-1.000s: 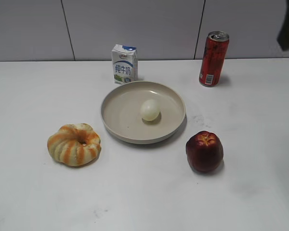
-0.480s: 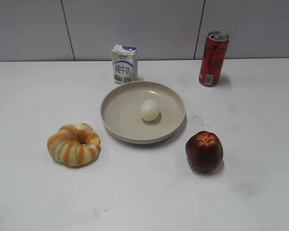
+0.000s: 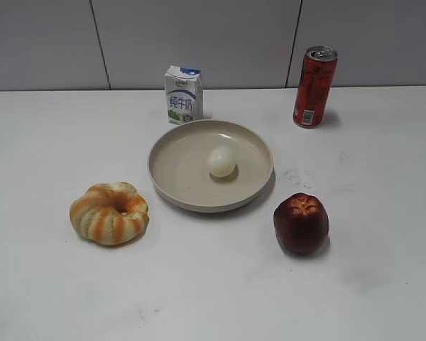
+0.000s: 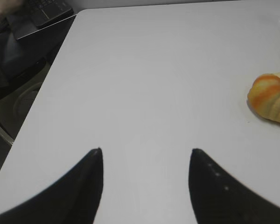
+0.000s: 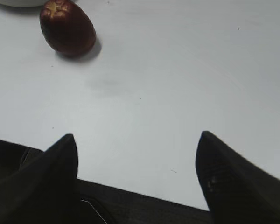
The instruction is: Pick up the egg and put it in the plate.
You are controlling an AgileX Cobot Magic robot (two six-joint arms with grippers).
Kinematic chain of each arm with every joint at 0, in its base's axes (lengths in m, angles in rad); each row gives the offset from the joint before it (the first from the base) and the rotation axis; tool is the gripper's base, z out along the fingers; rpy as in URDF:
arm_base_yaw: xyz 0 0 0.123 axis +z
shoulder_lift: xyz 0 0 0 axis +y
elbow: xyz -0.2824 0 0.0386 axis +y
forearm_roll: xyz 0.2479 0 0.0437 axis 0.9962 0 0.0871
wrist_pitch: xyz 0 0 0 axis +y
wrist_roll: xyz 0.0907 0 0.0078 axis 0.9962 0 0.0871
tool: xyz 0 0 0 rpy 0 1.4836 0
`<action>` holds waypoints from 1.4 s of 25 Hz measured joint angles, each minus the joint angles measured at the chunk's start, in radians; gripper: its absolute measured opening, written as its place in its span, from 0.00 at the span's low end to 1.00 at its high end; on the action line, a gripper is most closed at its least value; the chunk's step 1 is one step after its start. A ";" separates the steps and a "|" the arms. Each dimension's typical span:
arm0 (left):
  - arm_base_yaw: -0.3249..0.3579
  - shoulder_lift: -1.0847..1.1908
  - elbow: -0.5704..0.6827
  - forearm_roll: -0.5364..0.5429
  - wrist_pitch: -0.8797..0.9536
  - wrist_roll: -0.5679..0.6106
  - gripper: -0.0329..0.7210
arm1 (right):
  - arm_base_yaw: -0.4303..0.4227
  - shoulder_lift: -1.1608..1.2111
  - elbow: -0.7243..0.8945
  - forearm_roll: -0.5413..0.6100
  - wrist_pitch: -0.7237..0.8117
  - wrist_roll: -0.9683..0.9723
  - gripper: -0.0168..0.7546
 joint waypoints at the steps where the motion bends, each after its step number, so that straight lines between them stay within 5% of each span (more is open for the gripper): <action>1: 0.000 0.000 0.000 0.000 0.000 0.000 0.64 | 0.000 -0.001 0.000 0.001 -0.006 -0.001 0.79; 18: 0.000 0.000 0.000 0.000 0.000 0.000 0.64 | -0.008 -0.076 0.002 0.004 -0.013 -0.006 0.79; 27: 0.000 0.000 0.000 0.000 0.000 0.000 0.64 | -0.222 -0.251 0.002 0.004 -0.013 -0.006 0.79; 35: 0.000 0.000 0.000 0.000 0.000 0.000 0.64 | -0.239 -0.254 0.002 0.005 -0.013 -0.006 0.79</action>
